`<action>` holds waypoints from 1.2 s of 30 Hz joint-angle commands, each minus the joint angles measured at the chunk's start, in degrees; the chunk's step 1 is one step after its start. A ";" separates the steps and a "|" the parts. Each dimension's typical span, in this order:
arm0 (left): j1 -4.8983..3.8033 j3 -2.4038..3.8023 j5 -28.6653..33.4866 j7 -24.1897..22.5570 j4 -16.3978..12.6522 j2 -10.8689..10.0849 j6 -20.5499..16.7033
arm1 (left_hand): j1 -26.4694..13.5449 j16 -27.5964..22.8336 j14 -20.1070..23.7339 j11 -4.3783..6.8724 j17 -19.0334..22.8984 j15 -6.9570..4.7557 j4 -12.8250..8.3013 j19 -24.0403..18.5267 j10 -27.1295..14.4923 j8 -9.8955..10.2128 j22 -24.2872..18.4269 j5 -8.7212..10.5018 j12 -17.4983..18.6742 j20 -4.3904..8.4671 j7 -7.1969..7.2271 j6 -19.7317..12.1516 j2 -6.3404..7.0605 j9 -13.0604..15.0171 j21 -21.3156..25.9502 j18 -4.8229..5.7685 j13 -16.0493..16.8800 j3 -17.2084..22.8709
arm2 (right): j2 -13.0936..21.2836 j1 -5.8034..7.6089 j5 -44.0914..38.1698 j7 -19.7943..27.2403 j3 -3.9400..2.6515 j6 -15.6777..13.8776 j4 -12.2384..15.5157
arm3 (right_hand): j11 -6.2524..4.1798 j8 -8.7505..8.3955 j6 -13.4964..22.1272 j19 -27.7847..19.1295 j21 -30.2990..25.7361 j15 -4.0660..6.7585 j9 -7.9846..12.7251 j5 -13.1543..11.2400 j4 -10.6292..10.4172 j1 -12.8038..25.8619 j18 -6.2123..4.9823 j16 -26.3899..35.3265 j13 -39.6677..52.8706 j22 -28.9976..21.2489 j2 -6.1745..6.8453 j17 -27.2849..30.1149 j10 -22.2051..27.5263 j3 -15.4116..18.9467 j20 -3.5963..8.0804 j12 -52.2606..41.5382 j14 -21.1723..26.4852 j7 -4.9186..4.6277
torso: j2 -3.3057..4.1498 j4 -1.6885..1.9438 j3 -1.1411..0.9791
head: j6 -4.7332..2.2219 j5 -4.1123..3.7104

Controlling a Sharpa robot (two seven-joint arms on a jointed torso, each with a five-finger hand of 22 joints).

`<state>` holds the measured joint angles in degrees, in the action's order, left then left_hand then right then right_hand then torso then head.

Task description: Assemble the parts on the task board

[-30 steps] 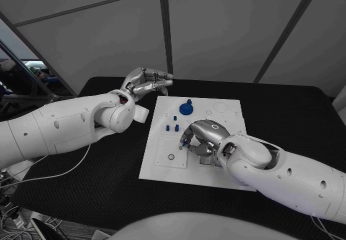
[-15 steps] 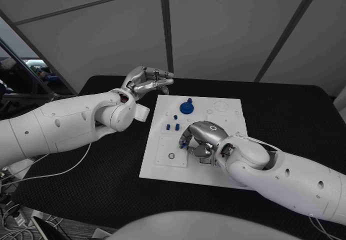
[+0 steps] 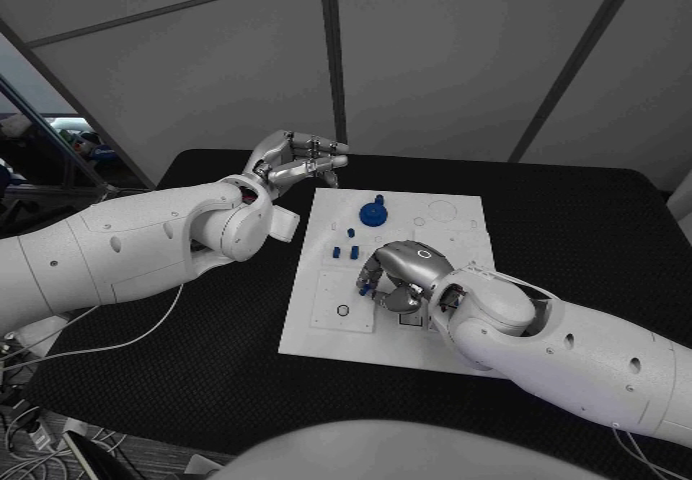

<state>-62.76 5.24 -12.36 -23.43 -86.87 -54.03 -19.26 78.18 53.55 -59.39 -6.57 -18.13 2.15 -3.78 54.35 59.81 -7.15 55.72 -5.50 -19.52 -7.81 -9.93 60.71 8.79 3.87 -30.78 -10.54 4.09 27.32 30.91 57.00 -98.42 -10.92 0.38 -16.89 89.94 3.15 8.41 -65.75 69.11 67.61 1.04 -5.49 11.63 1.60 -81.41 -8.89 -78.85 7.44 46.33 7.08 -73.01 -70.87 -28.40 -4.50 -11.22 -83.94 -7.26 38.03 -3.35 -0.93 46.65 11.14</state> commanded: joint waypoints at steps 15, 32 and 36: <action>-0.15 0.08 0.11 -0.09 -0.02 0.17 0.64 | -0.13 -0.27 0.00 0.07 0.08 0.23 -0.04 0.27 -0.50 0.26 -0.11 0.18 -0.34 -0.31 -0.03 -0.33 -0.70 -0.05 0.26 0.15 -0.07 -0.32 | -1.10 0.05 -0.73 -0.71 0.03 4.33 -1.08 | -0.04 0.34 -0.27 0.00 -0.01 0.42 -0.07 0.14 0.21 0.17 0.85 -0.13 0.10 -0.35 -0.48 0.12 -0.38 0.02 -0.02 0.20 -2.83 -0.13 | -0.04 -0.02 0.01 | 0.15 -0.01; -0.17 0.08 0.12 0.08 0.00 0.17 0.70 | -0.13 -0.27 0.00 0.07 0.08 0.23 -0.04 0.27 -0.50 0.26 -0.11 0.18 -0.34 -0.31 -0.03 -0.33 -0.70 -0.05 0.26 0.15 -0.07 -0.32 | -1.14 0.05 -0.88 -0.83 0.06 3.57 -1.45 | 2.81 -4.10 6.29 -1.79 -1.57 -1.90 1.55 0.68 -0.64 3.62 0.60 -0.03 -1.84 -2.83 1.48 0.64 8.24 1.68 -1.78 5.57 -2.59 -2.40 | -0.10 -0.05 -0.02 | 0.16 -0.12; -0.17 0.08 0.12 0.17 -0.01 0.08 0.83 | -0.17 -0.31 0.00 0.06 0.13 0.25 -0.02 0.29 -0.58 0.24 -0.19 0.17 -0.40 -0.33 -0.03 -0.33 -0.77 -0.04 0.35 0.15 -0.08 -0.41 | -0.81 0.05 -1.03 -0.63 0.06 2.29 -1.24 | 3.22 -4.61 7.18 -2.24 -1.94 -2.27 1.65 0.43 -0.49 3.91 0.42 -0.20 -2.29 -3.39 2.18 0.55 10.33 2.10 -2.34 5.82 -2.56 -2.44 | -0.06 -0.04 -0.04 | -0.07 -0.24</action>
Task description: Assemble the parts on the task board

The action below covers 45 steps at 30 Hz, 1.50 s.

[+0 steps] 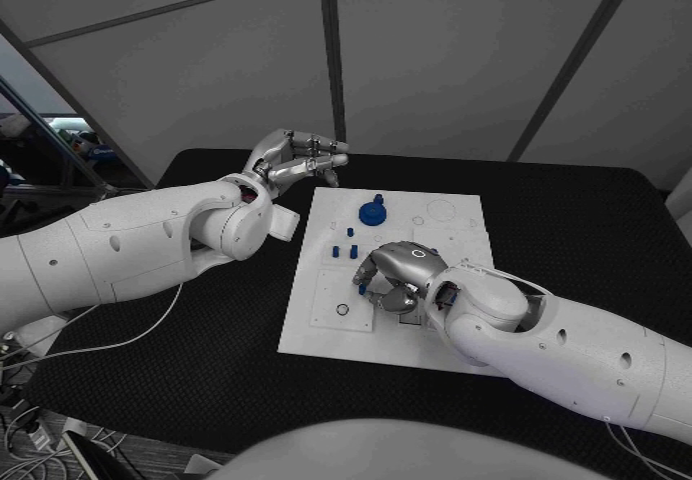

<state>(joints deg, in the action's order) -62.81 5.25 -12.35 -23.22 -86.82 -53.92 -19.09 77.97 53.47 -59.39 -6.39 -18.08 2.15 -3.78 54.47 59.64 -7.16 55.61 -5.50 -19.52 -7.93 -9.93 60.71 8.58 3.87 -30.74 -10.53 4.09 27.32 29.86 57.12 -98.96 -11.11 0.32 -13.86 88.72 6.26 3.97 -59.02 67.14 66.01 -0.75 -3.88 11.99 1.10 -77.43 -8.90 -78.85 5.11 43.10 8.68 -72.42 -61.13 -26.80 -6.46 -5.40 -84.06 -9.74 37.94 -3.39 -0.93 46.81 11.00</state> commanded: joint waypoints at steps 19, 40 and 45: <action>-0.10 0.07 0.11 0.16 0.04 -0.45 0.72 | -0.22 -0.31 0.00 -0.18 0.17 0.31 0.13 0.19 -0.66 0.25 -0.25 0.19 -0.44 -0.27 -0.06 -0.42 -0.63 -0.05 0.51 0.14 -0.12 -0.64 | 8.31 0.20 -0.17 -0.35 -0.99 -6.07 7.73 | -0.01 0.20 -0.37 -0.22 -0.19 -0.49 -0.19 0.34 0.20 -0.10 0.34 -0.21 -0.01 0.07 0.48 0.23 0.89 0.80 -0.59 -1.43 -2.32 0.31 | -0.13 -0.11 -0.02 | -1.72 -0.83; -0.09 0.06 0.12 0.14 0.56 0.00 0.93 | -0.28 -0.34 -0.01 -0.19 0.22 0.33 0.17 0.21 -0.76 0.25 -0.35 0.17 -0.49 -0.29 -0.05 -0.46 -0.70 -0.05 0.62 0.14 -0.12 -0.71 | 13.41 3.12 1.02 0.98 -5.69 1.47 3.83 | -0.25 -0.12 -0.01 -0.05 -0.08 -0.33 -0.09 0.14 0.06 0.30 0.38 -0.05 -0.43 0.27 1.41 0.67 2.20 2.06 -0.46 -2.49 -2.14 1.18 | -0.01 0.03 0.04 | -3.27 -2.81; -0.09 0.06 0.12 0.13 0.61 0.04 0.97 | -0.28 -0.34 -0.01 -0.19 0.22 0.33 0.17 0.21 -0.76 0.25 -0.35 0.17 -0.49 -0.29 -0.05 -0.46 -0.70 -0.05 0.62 0.14 -0.12 -0.71 | 12.94 3.17 0.12 0.63 -5.70 3.32 2.94 | -0.21 -0.14 0.09 -0.31 -0.36 -0.34 -0.09 0.01 0.00 0.27 0.31 -0.23 -0.56 -0.19 1.41 0.43 2.67 2.33 -0.47 -2.59 -2.20 1.41 | 0.05 -0.03 0.01 | -3.16 -2.70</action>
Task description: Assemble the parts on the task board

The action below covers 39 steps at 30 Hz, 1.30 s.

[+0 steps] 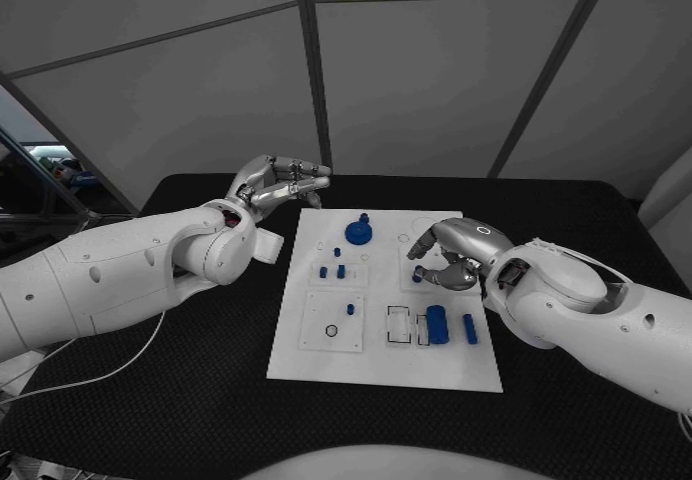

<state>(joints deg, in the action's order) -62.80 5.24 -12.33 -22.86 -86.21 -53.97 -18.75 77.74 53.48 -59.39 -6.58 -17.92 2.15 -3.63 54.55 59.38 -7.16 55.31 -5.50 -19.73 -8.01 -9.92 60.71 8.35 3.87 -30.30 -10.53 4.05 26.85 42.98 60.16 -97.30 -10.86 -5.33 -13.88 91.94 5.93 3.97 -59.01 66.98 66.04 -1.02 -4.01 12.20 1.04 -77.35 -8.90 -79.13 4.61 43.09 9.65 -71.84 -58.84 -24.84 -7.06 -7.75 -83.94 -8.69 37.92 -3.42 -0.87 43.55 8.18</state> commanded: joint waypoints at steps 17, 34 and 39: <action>-0.10 0.06 0.10 -0.21 0.11 0.14 0.70 | -0.05 -0.34 -0.01 0.01 0.05 0.33 0.02 0.13 -0.50 0.25 -0.05 0.17 -0.28 -0.21 -0.05 -0.46 -0.47 -0.06 0.18 0.14 -0.08 -0.24 | -1.73 0.13 -3.72 -2.02 0.00 6.63 -2.98 | -0.43 0.23 -0.63 0.25 -0.15 0.34 -0.13 -0.33 -0.45 -0.20 0.39 0.04 0.04 0.35 -0.78 0.01 -1.36 0.32 0.42 -2.64 -2.28 0.39 | 0.06 0.00 -0.08 | 0.54 0.17; -0.09 0.06 0.10 -0.16 0.08 0.13 0.75 | -0.07 -0.37 -0.01 0.02 0.10 0.33 0.03 0.15 -0.54 0.23 -0.15 0.15 -0.37 -0.23 -0.04 -0.47 -0.54 -0.05 0.30 0.13 -0.07 -0.32 | -2.78 0.11 -4.02 -1.96 0.05 5.24 -4.04 | -1.82 1.58 -4.18 1.51 1.13 1.44 -0.70 -0.49 -0.14 -1.70 0.72 -0.53 0.69 2.35 -2.87 -0.66 -6.54 -1.08 1.34 -5.97 -2.53 0.91 | 0.03 -0.03 -0.05 | 1.01 0.06; -0.09 0.06 0.10 -0.15 0.08 0.10 0.78 | -0.07 -0.37 -0.01 0.02 0.10 0.33 0.03 0.15 -0.54 0.23 -0.15 0.15 -0.37 -0.23 -0.04 -0.47 -0.54 -0.05 0.30 0.13 -0.07 -0.32 | -2.94 0.10 -4.02 -2.14 0.05 4.00 -4.16 | -2.47 2.50 -6.10 1.86 1.51 1.96 -1.13 -0.84 -0.02 -1.98 0.81 -0.72 1.17 2.93 -3.64 -0.88 -8.23 -0.97 1.80 -6.87 -2.62 1.42 | 0.04 0.02 -0.07 | 1.10 -0.02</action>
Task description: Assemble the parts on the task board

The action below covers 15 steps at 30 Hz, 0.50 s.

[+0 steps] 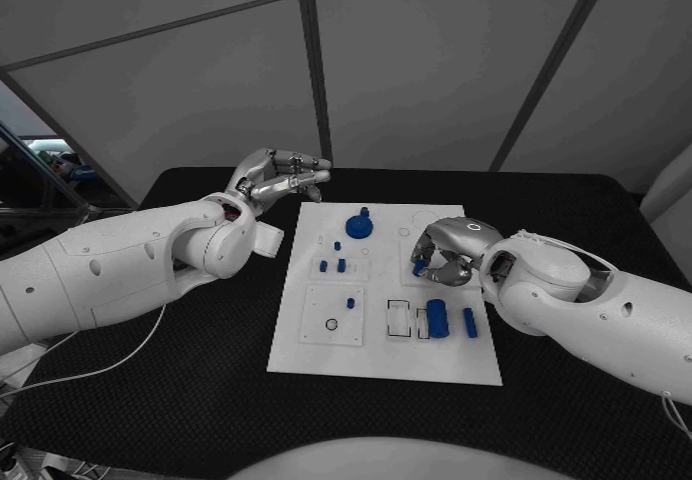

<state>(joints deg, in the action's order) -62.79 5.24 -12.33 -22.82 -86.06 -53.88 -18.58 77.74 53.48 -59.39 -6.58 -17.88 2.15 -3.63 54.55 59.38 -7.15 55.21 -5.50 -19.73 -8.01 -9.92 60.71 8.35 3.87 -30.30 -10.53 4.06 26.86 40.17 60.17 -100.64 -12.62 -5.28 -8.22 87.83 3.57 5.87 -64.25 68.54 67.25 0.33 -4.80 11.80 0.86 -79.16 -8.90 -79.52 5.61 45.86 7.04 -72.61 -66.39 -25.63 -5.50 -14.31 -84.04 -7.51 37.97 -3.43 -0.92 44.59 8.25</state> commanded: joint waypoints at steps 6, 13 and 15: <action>-0.10 0.06 0.10 -0.18 -0.10 -0.06 0.63 | -0.08 -0.37 -0.01 0.02 0.06 0.33 0.03 0.15 -0.54 0.23 -0.05 0.15 -0.37 -0.23 -0.04 -0.47 -0.54 -0.05 0.30 0.13 -0.08 -0.32 | -0.16 0.08 -0.26 -0.74 0.00 -2.98 0.06 | -0.57 1.23 -2.07 0.61 0.63 1.02 -0.72 -1.60 0.51 -0.67 0.92 -0.50 0.62 0.72 -1.74 -0.31 -1.74 -0.10 0.63 -0.82 -2.60 0.58 | -0.01 0.03 -0.02 | 0.06 -0.09; -0.10 0.06 0.10 -0.16 -0.08 -0.11 0.66 | -0.05 -0.38 -0.02 0.03 0.08 0.32 0.03 0.17 -0.56 0.22 -0.11 0.14 -0.43 -0.24 -0.03 -0.47 -0.62 -0.05 0.36 0.12 -0.07 -0.33 | 0.20 0.07 2.07 -0.87 -0.01 -3.52 0.56 | -0.59 1.31 -2.21 0.63 0.65 1.06 -0.79 -1.73 0.46 -0.52 0.93 -0.49 0.70 0.74 -1.75 -0.27 -1.85 0.03 0.69 -0.86 -2.60 0.58 | -0.04 -0.01 -0.05 | 0.05 -0.13; -0.10 0.06 0.10 -0.15 -0.05 -0.12 0.67 | -0.05 -0.38 -0.02 0.03 0.08 0.32 0.03 0.17 -0.56 0.22 -0.11 0.14 -0.43 -0.24 -0.03 -0.47 -0.62 -0.05 0.36 0.12 -0.07 -0.33 | 0.45 0.07 2.85 -0.82 -0.01 -3.81 0.96 | -0.58 1.32 -2.23 0.64 0.66 1.06 -0.80 -1.71 0.43 -0.45 0.94 -0.47 0.72 0.76 -1.73 -0.24 -1.86 0.08 0.70 -0.85 -2.60 0.59 | -0.06 -0.03 -0.06 | 0.00 -0.16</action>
<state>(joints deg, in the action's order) -62.79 5.24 -12.32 -22.79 -86.07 -53.98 -18.52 77.74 53.48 -59.39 -6.58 -17.88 2.15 -3.63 54.55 59.38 -7.15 55.16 -5.50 -19.96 -8.01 -9.92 60.71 8.35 3.87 -30.30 -10.53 4.06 26.86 40.59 60.03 -99.48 -13.15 -5.15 -9.52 88.43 2.96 6.83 -65.78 68.93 67.56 1.15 -4.99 10.27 1.06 -79.70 -8.91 -79.76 6.27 46.53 5.75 -72.87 -67.78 -25.81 -5.11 -14.84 -84.05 -7.20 37.92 -3.43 -0.94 44.65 8.11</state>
